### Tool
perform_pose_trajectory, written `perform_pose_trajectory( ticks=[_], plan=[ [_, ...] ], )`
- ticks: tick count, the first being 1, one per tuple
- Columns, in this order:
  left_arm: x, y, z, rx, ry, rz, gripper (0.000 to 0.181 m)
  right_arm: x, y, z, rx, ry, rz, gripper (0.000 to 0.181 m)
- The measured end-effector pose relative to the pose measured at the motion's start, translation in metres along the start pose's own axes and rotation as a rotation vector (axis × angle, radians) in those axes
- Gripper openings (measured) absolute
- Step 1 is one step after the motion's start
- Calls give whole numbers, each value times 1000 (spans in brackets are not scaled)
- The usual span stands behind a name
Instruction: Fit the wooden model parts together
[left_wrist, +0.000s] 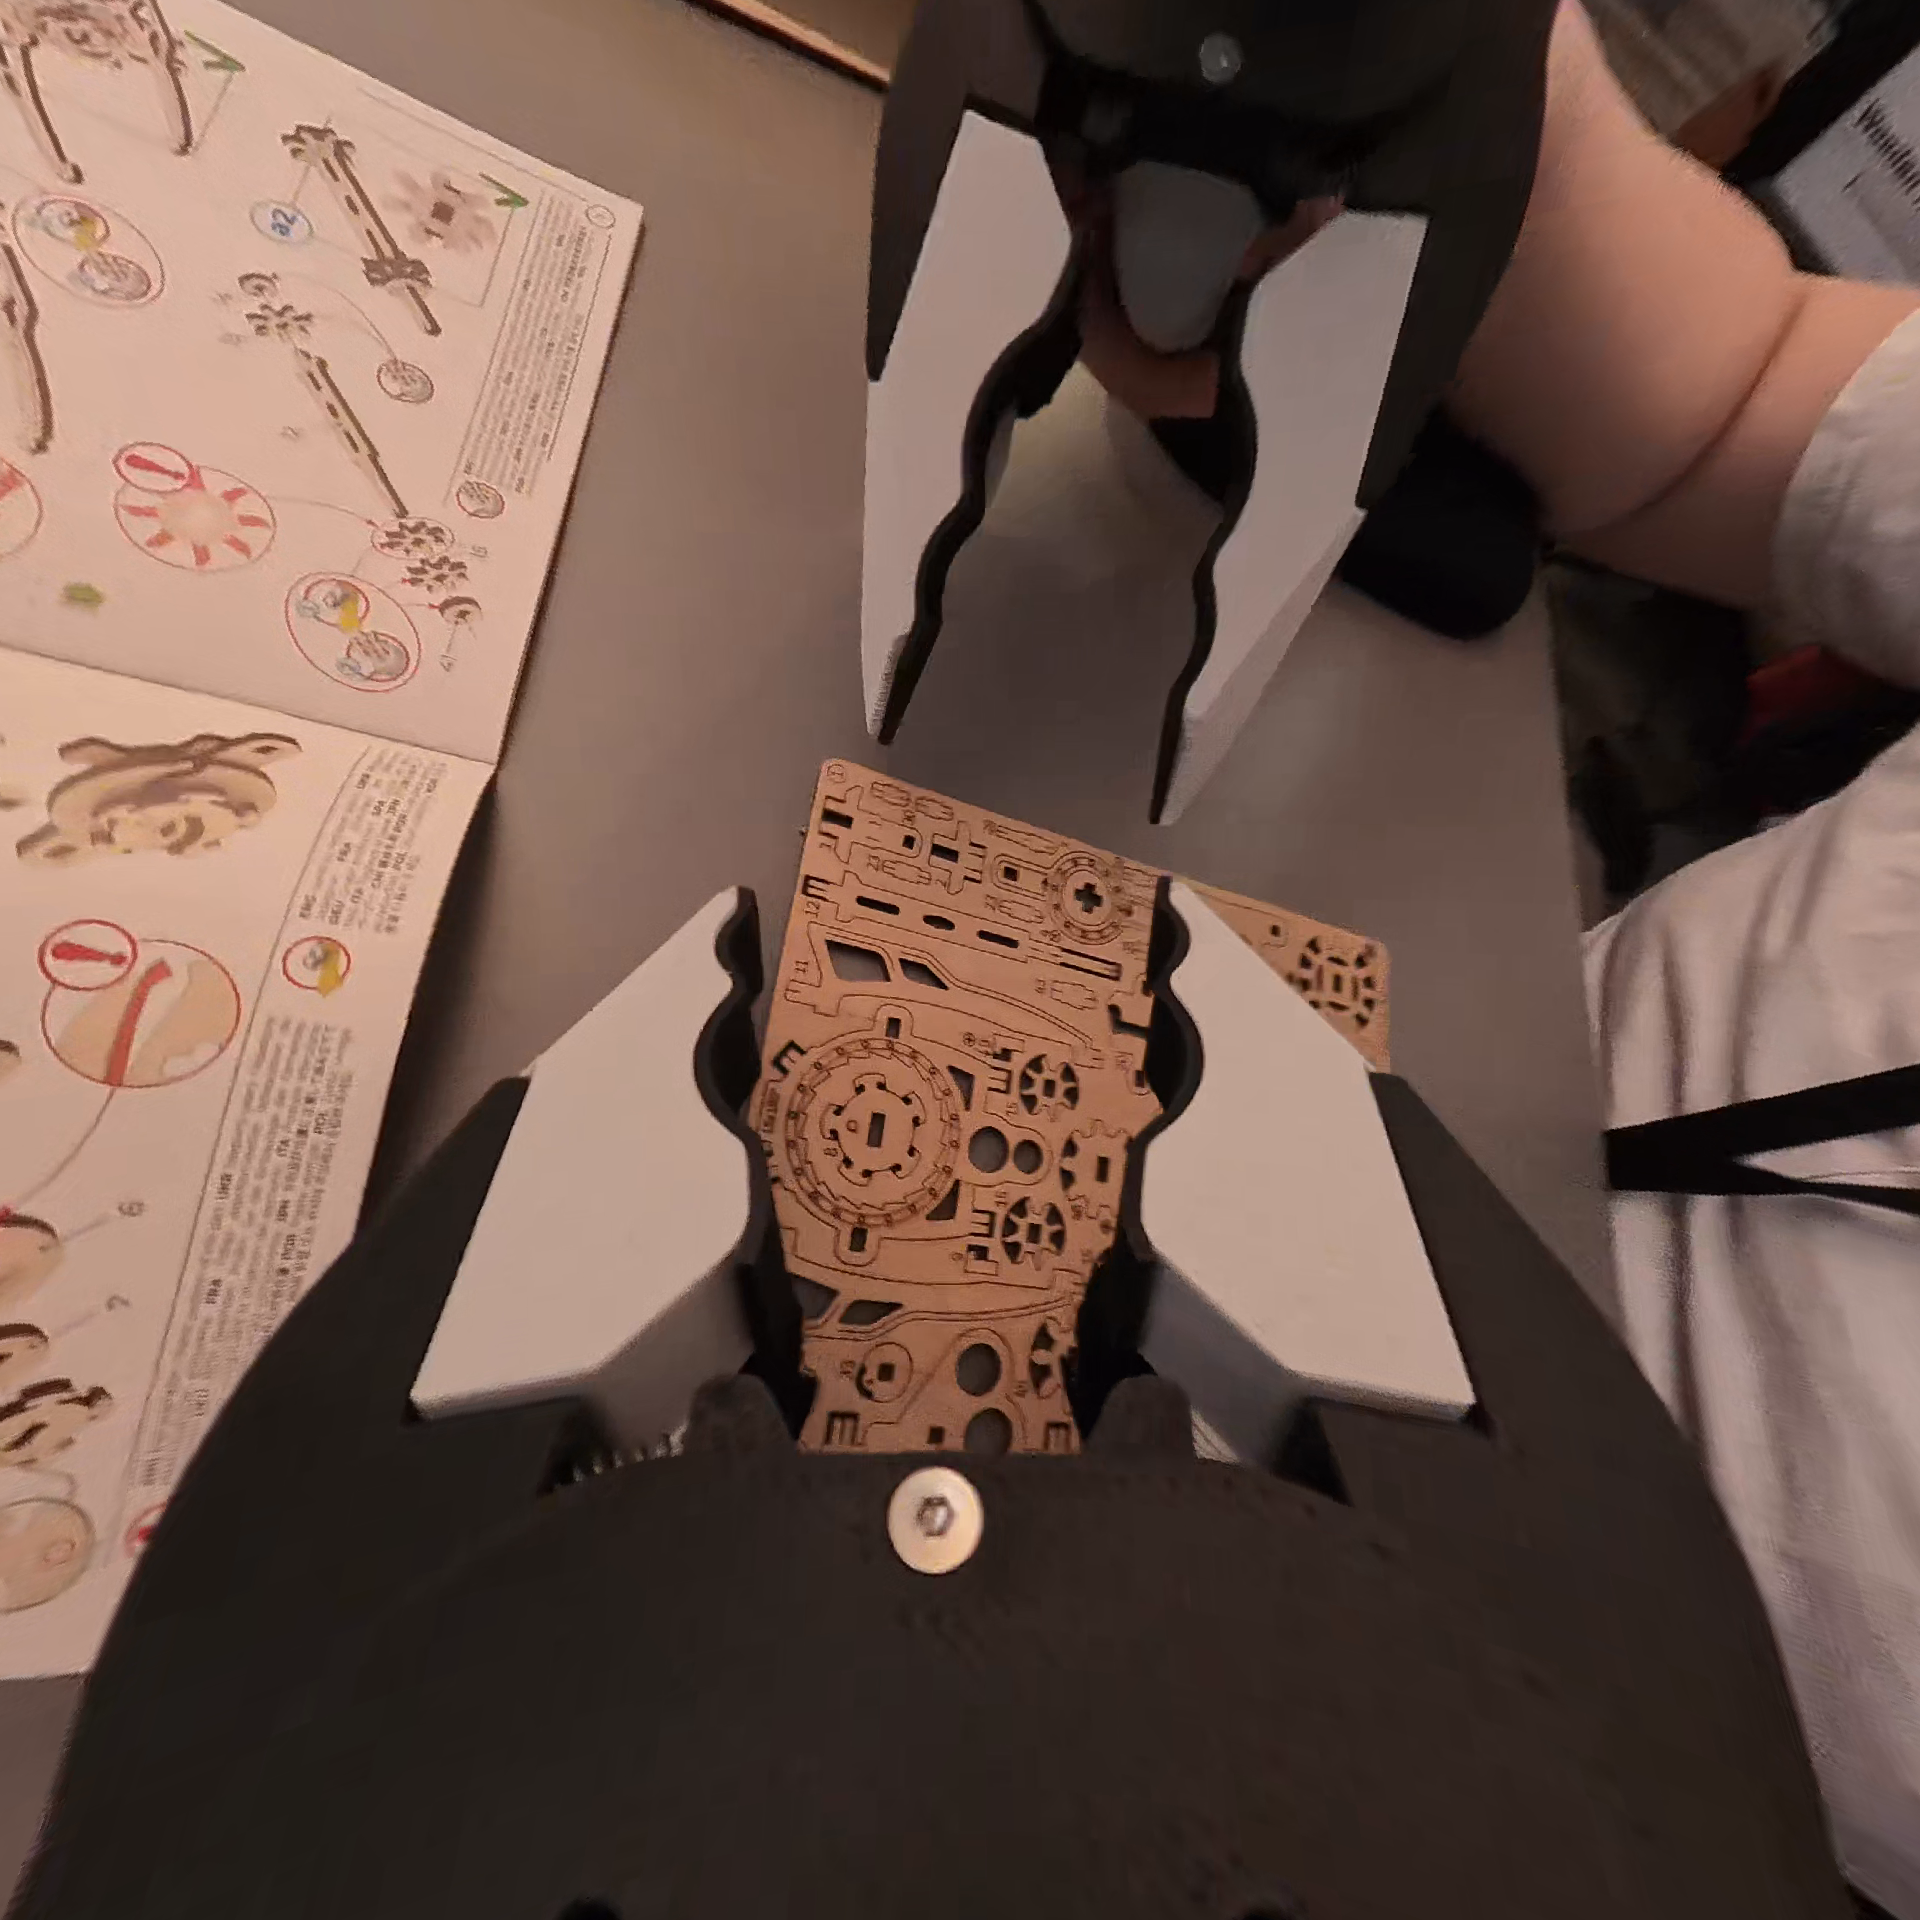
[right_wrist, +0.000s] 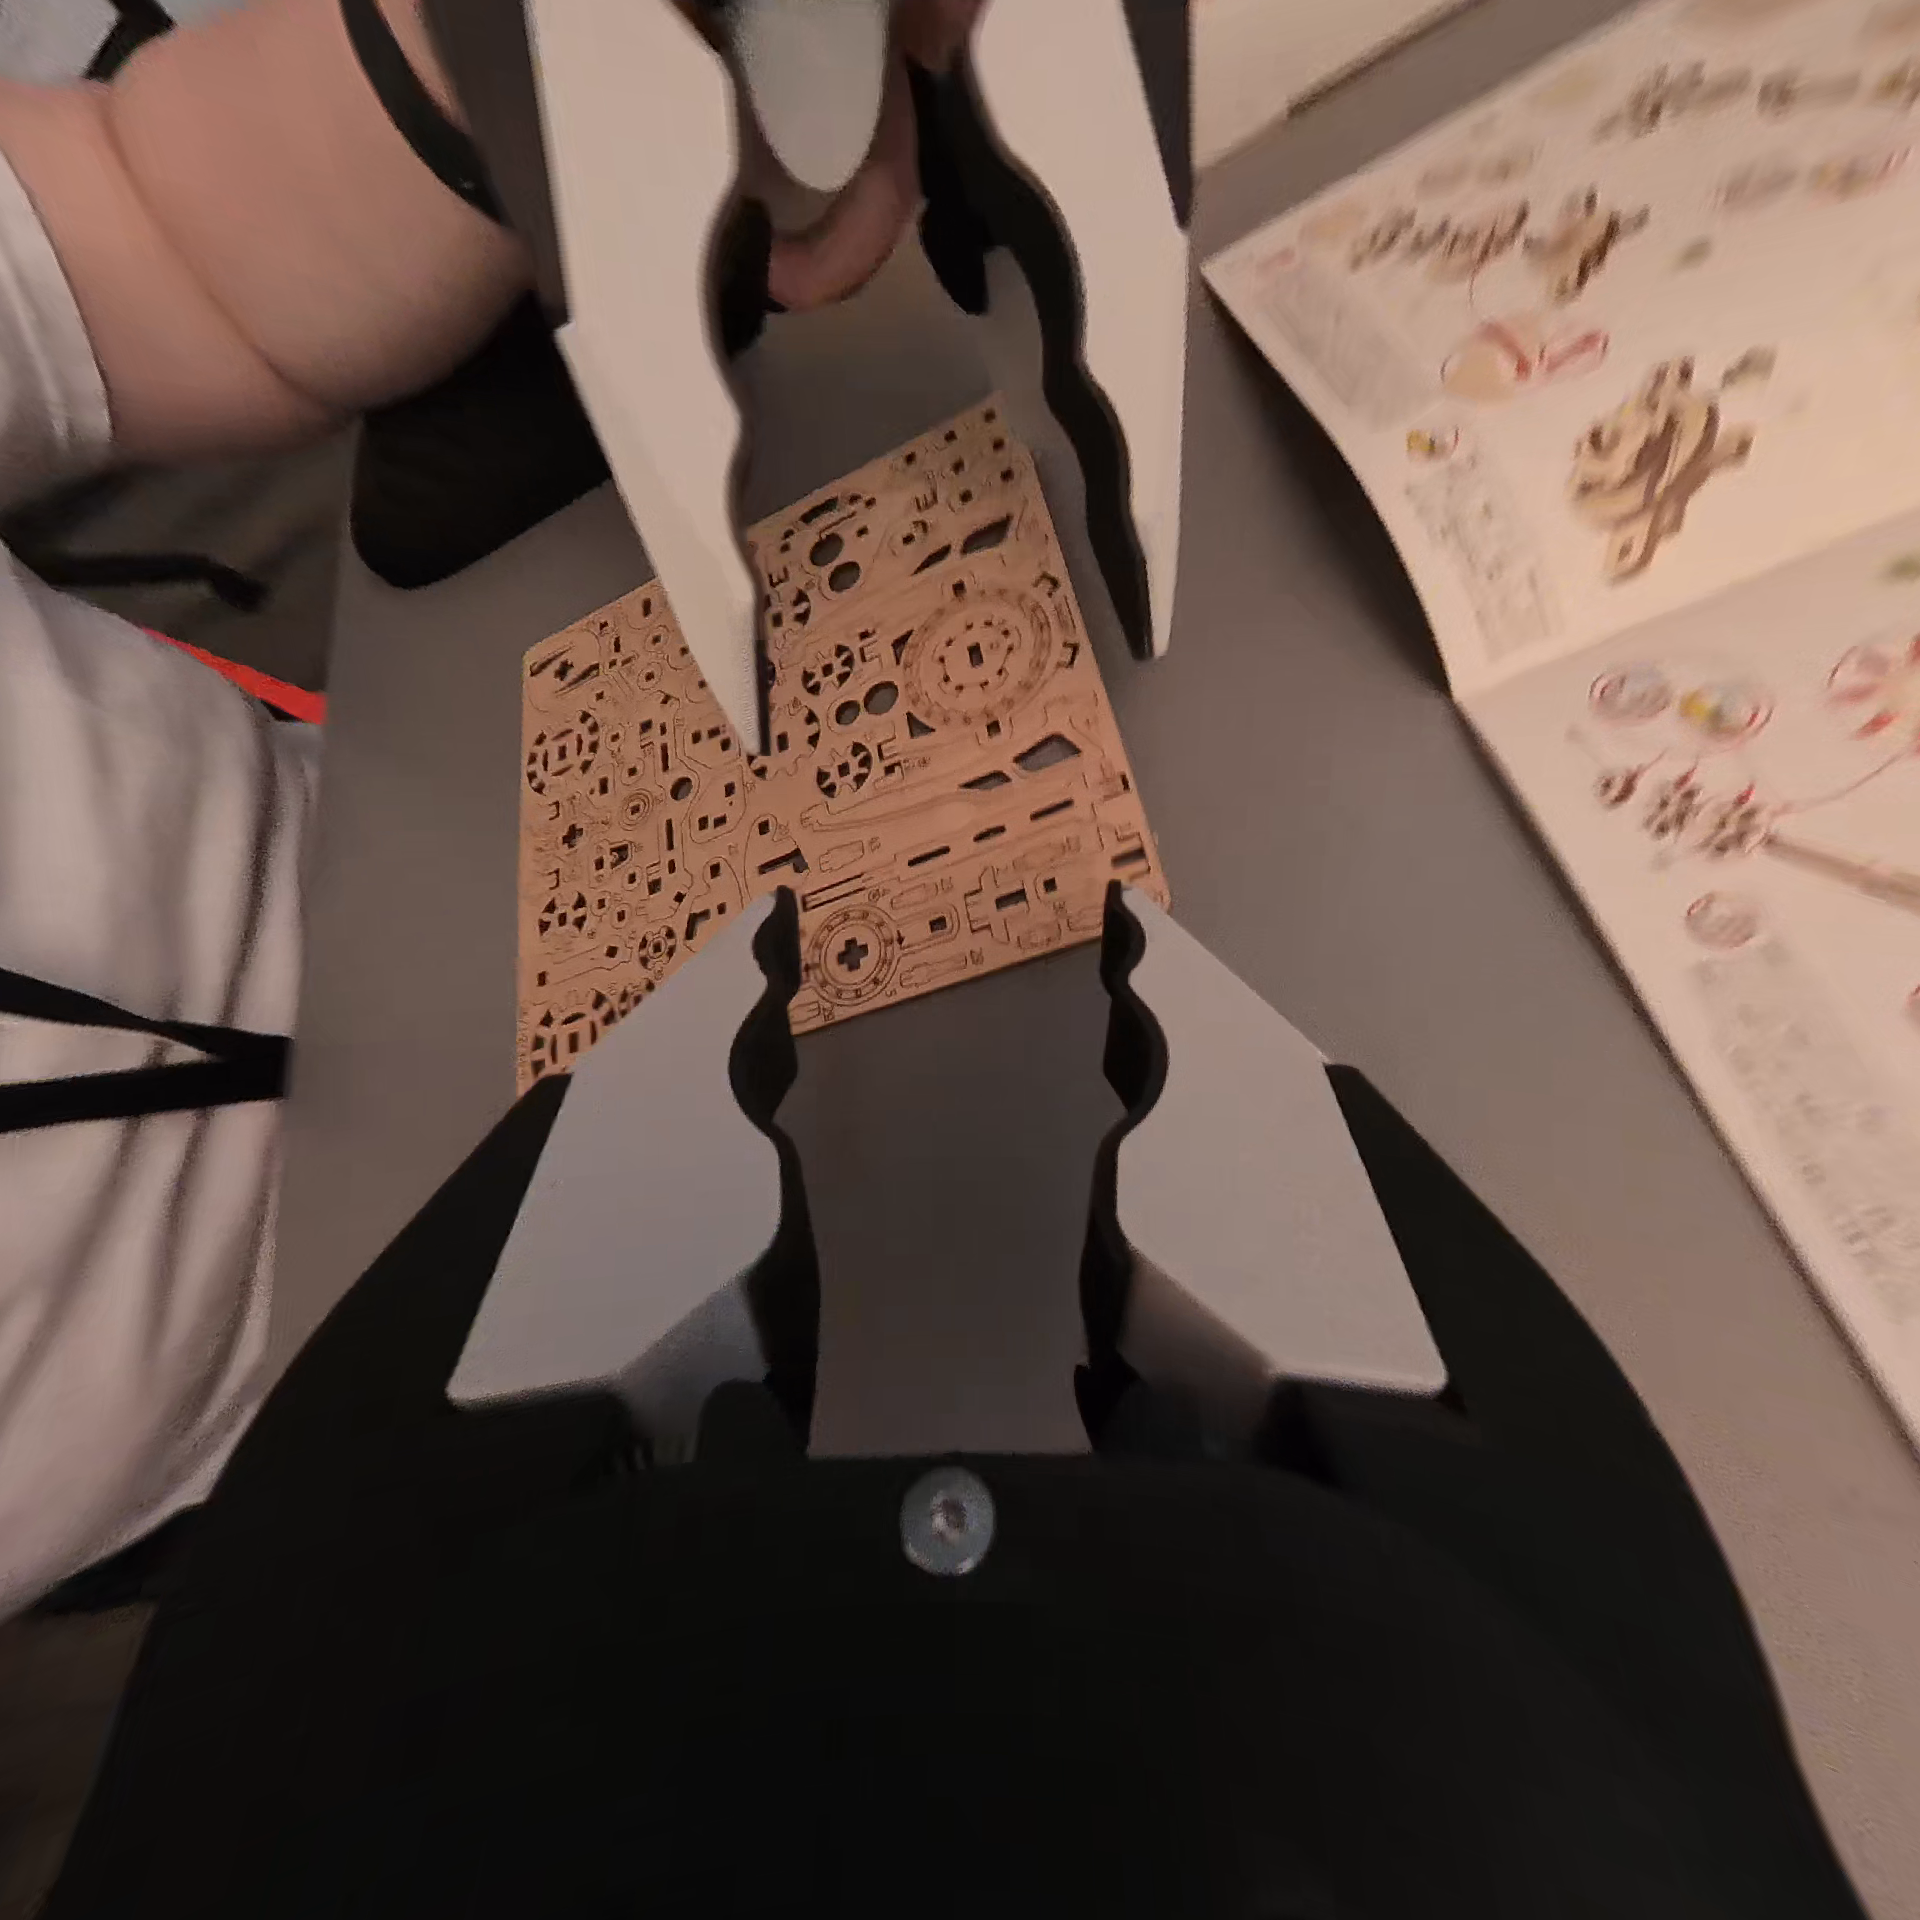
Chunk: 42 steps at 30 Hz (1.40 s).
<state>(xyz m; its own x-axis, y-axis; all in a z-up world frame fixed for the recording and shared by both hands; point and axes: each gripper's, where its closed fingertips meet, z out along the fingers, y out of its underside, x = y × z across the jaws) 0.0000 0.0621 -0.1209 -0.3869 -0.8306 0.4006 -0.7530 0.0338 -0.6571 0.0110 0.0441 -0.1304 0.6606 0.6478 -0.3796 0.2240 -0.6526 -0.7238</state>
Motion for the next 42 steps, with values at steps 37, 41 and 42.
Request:
perform_pose_trajectory(
  ticks=[37, 41, 42],
  plan=[
    [66, 131, -23, -51, -568, -48, 133, 5, 8, 16, -37, -22, -112, 73],
    [62, 132, -23, -61, -624, -51, 130, -4, 6, 18, -20, -94, -54, 69],
    [61, 132, -24, -59, -625, -53, 130, -4, 5, 19, -18, -102, -43, 67]
  ],
)
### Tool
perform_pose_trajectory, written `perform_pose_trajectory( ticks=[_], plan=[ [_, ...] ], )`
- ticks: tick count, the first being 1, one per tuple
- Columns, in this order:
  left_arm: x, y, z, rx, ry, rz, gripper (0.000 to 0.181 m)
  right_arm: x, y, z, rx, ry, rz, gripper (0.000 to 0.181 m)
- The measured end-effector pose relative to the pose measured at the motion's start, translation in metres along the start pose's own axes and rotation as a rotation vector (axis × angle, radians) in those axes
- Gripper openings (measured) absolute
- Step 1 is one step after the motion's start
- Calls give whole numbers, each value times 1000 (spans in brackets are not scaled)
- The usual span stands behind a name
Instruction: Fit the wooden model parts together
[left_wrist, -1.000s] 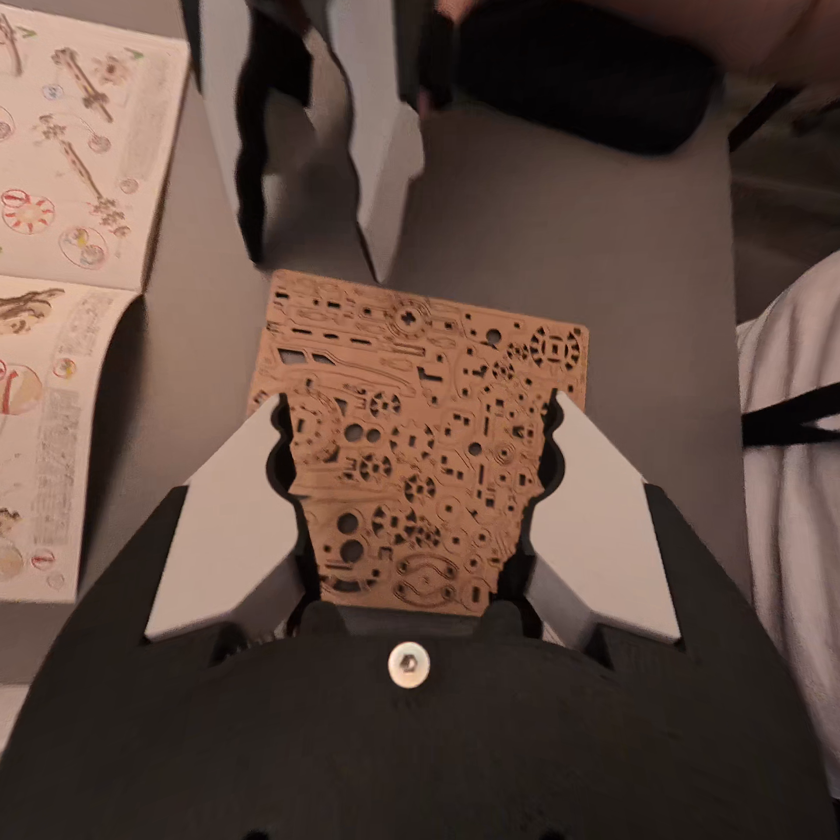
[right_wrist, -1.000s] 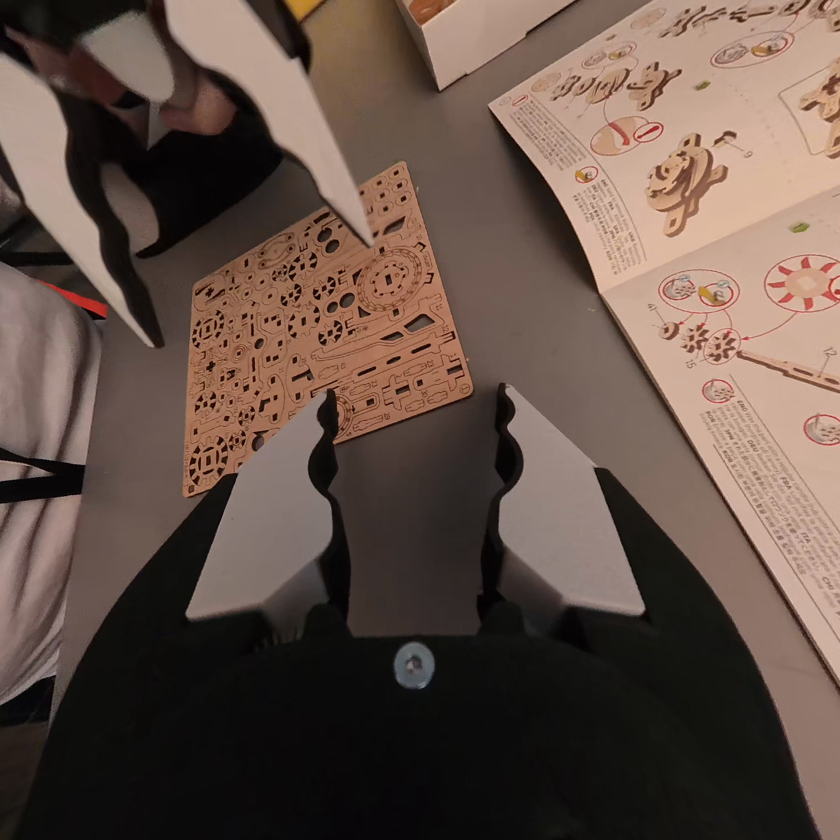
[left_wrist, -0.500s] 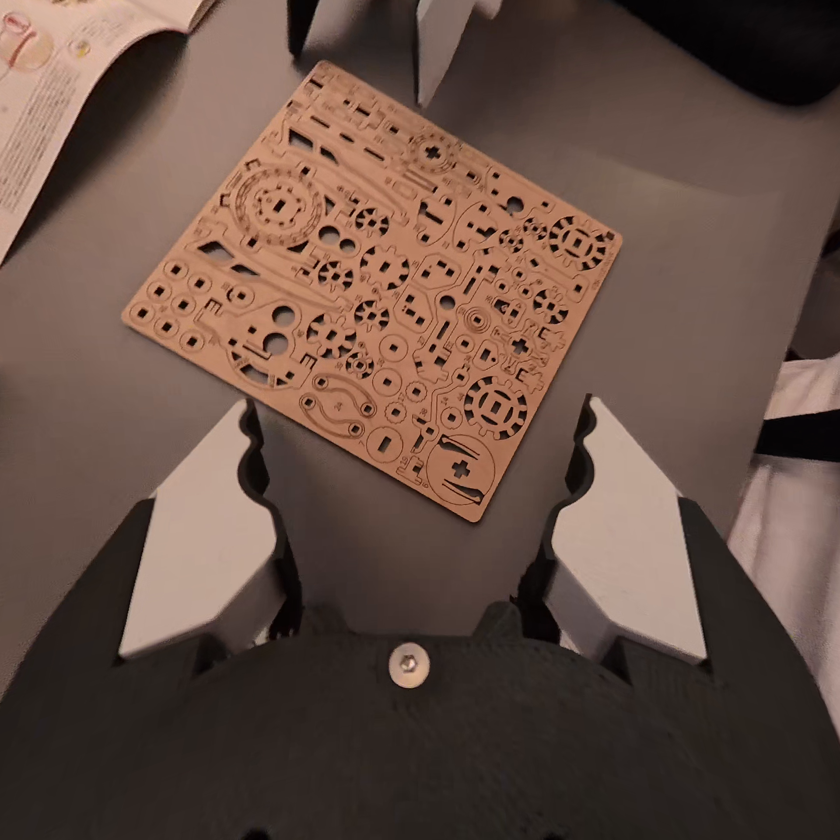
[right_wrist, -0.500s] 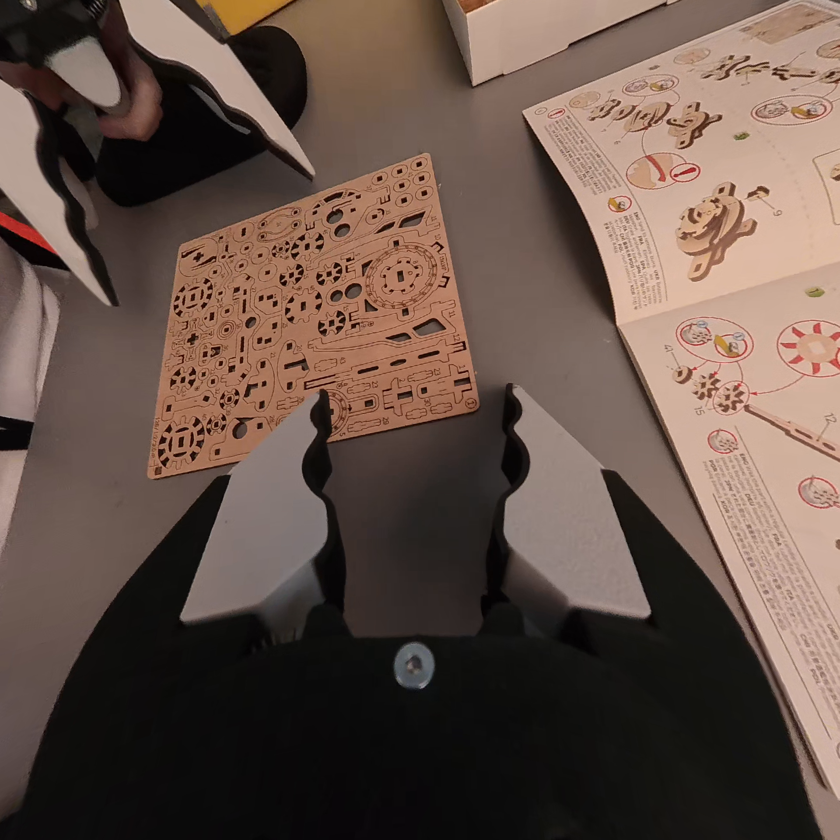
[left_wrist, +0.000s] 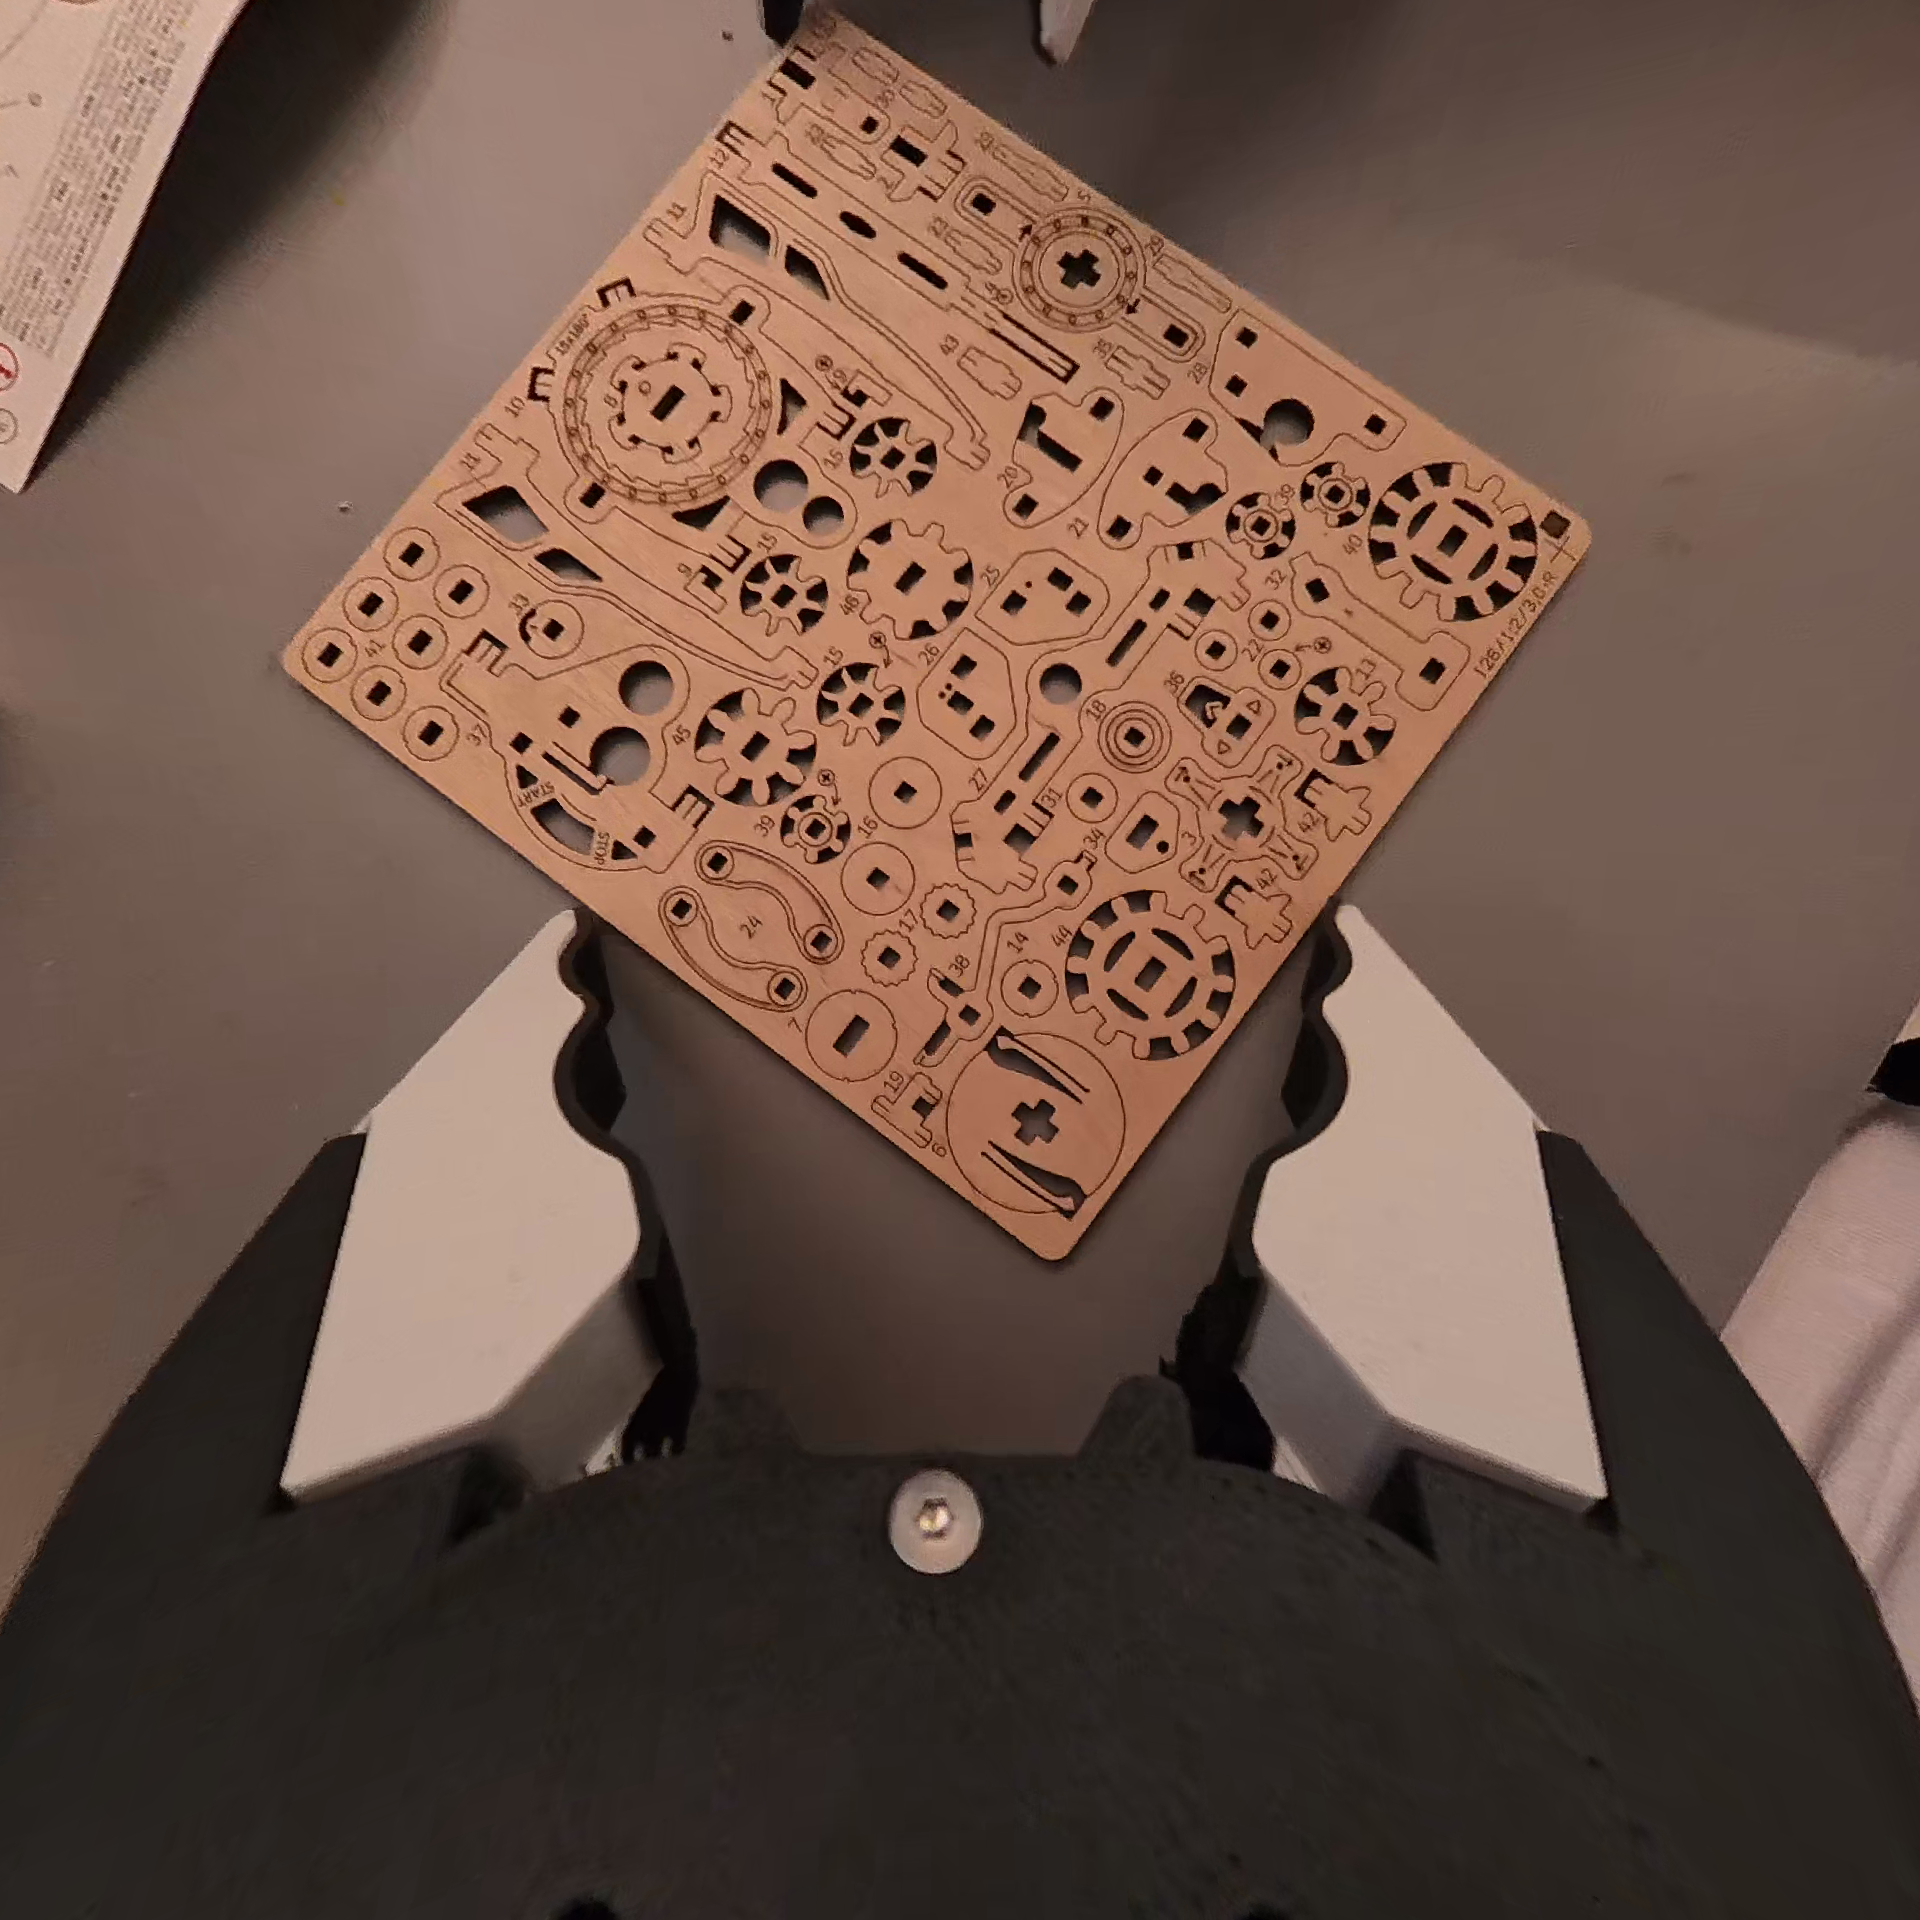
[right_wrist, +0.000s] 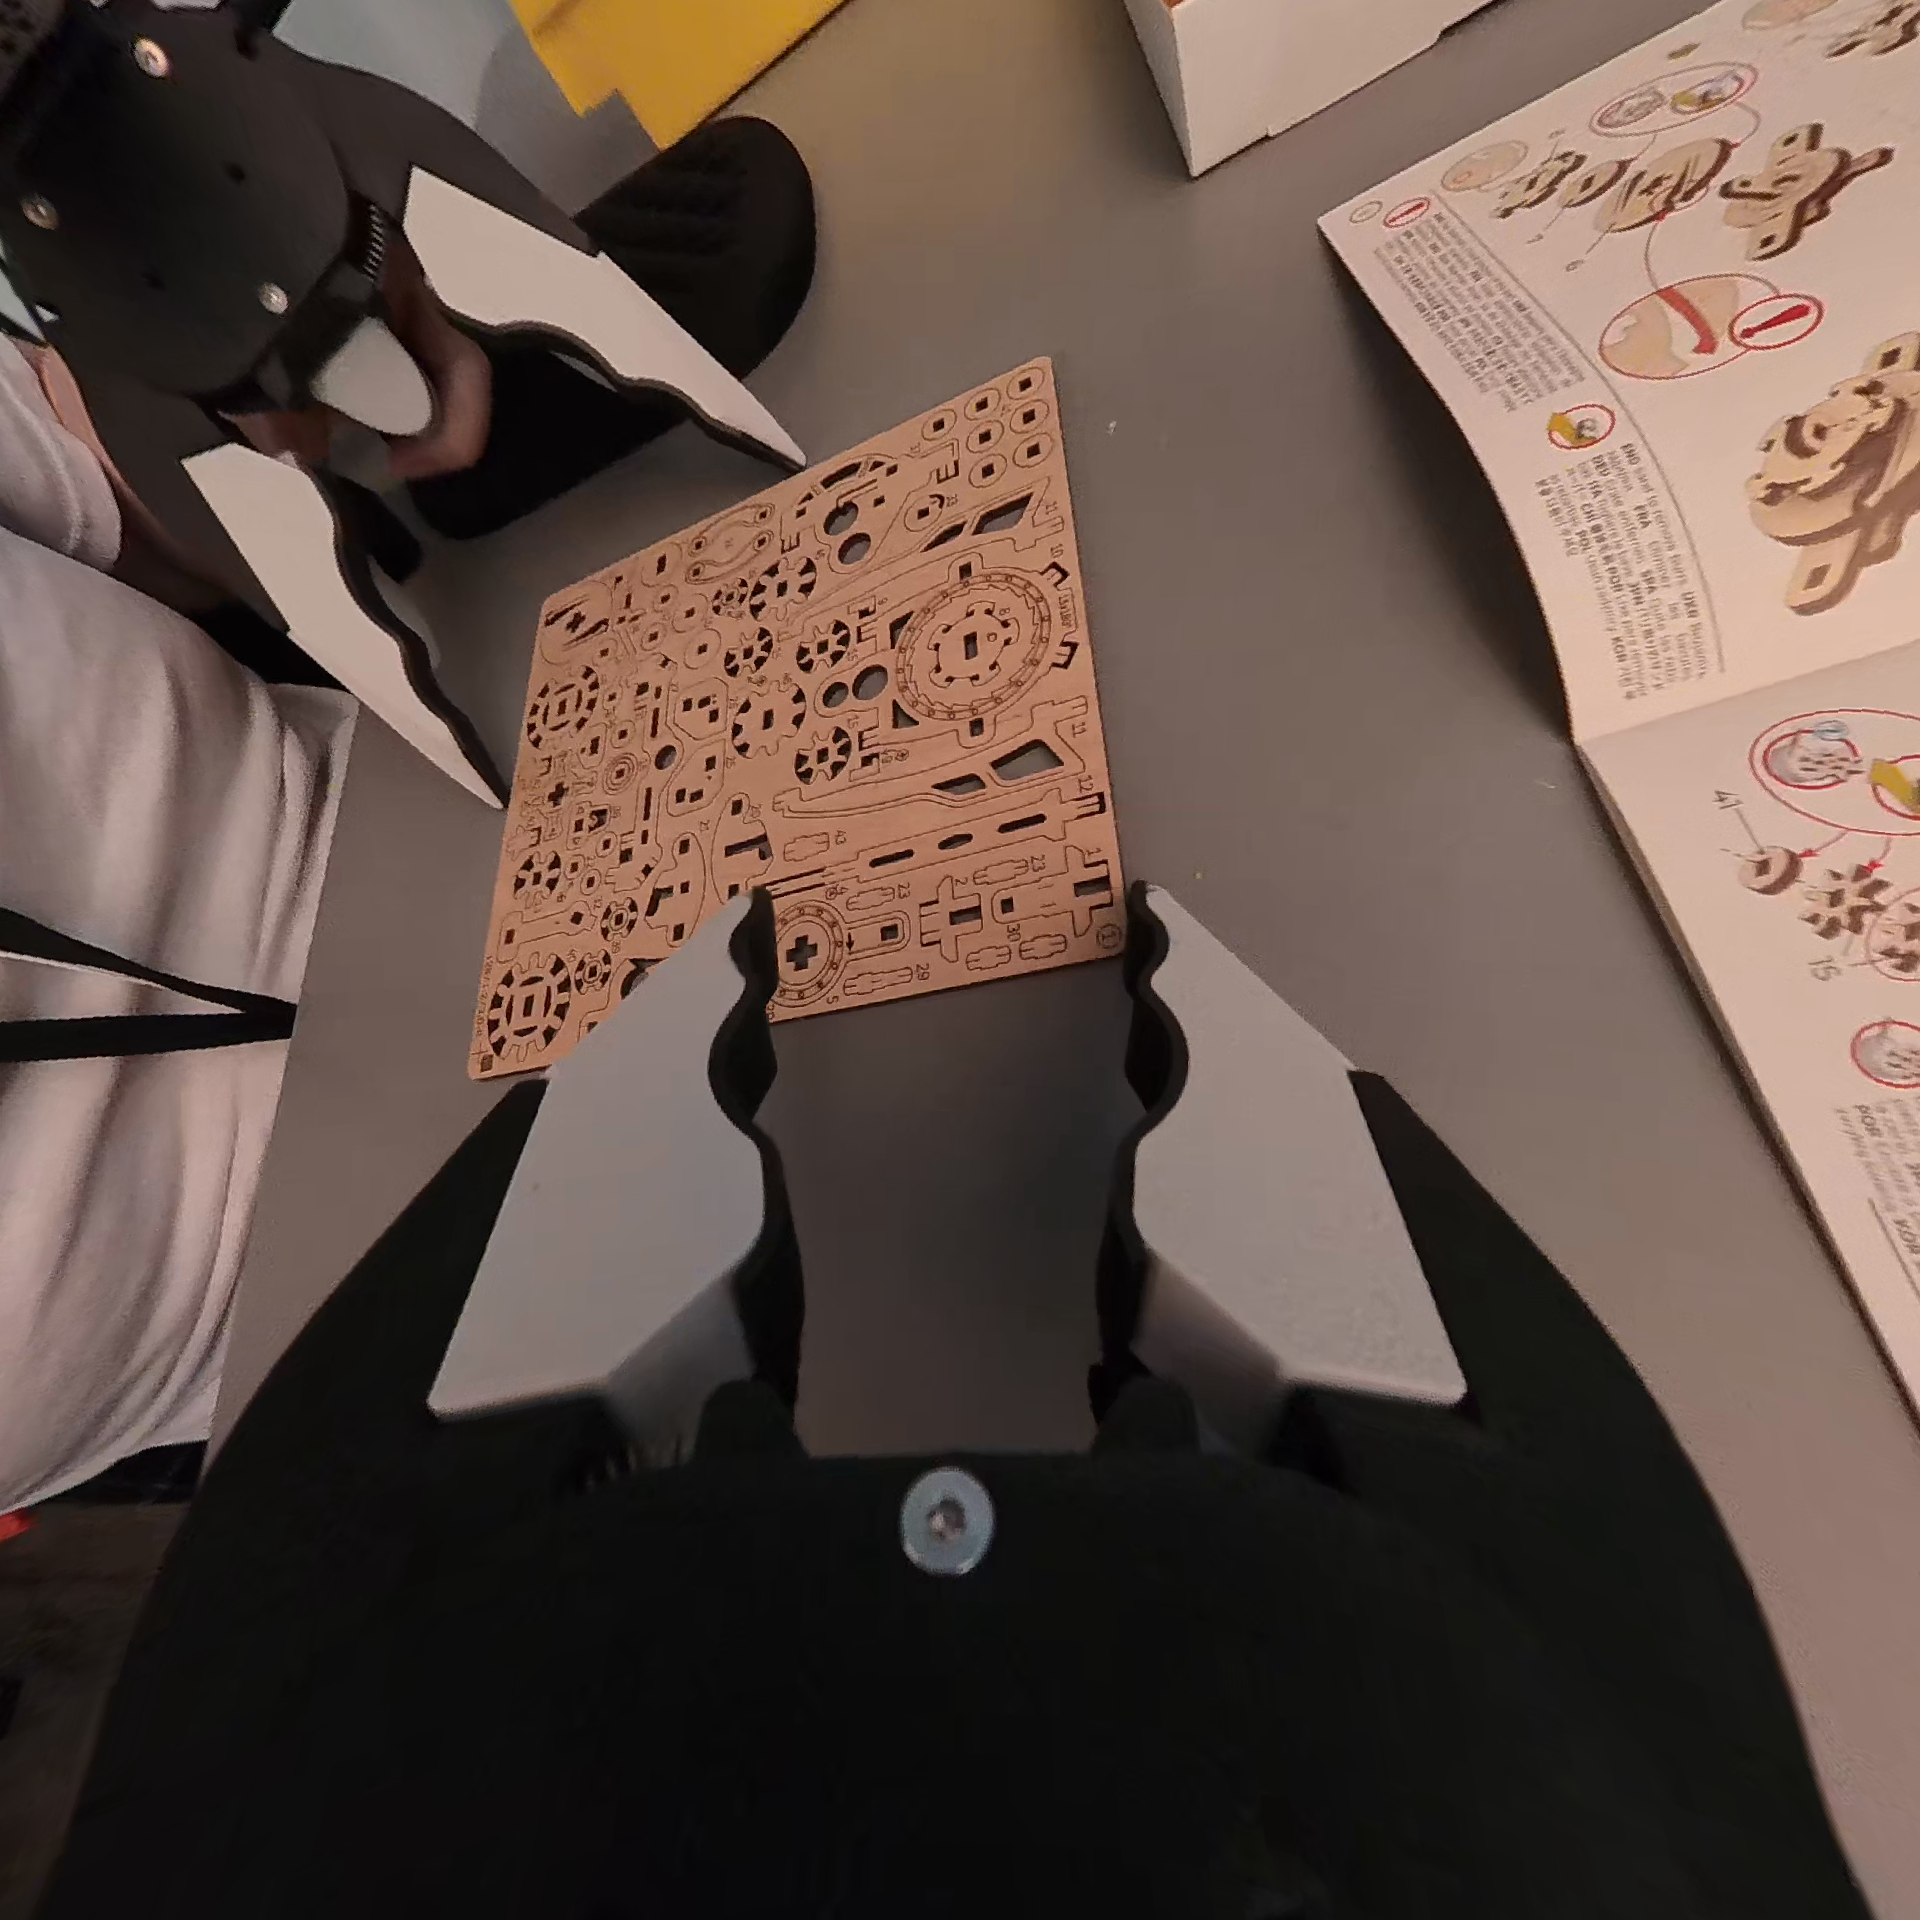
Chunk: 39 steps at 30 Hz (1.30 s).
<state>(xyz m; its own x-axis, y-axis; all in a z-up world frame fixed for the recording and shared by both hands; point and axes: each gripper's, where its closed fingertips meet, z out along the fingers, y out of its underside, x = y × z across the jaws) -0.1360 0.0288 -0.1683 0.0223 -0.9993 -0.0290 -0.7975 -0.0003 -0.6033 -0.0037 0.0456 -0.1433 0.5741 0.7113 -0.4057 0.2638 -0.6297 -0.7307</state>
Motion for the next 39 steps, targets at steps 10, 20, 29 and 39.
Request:
perform_pose_trajectory(
  ticks=[10, 20, 29, 39],
  plan=[
    [-2, 0, 2, -3, -5, -3, 136, -3, 2, 4, -37, 6, -65, 70],
    [-3, 0, 2, -2, -9, -5, 138, -7, -12, -2, 48, -99, 74, 72],
    [-3, 0, 1, 7, -19, 1, 139, -13, -28, -12, 165, -180, 144, 72],
    [-5, -4, -3, 45, -70, 22, 133, -39, -56, -26, 329, -493, 345, 40]
  ],
)
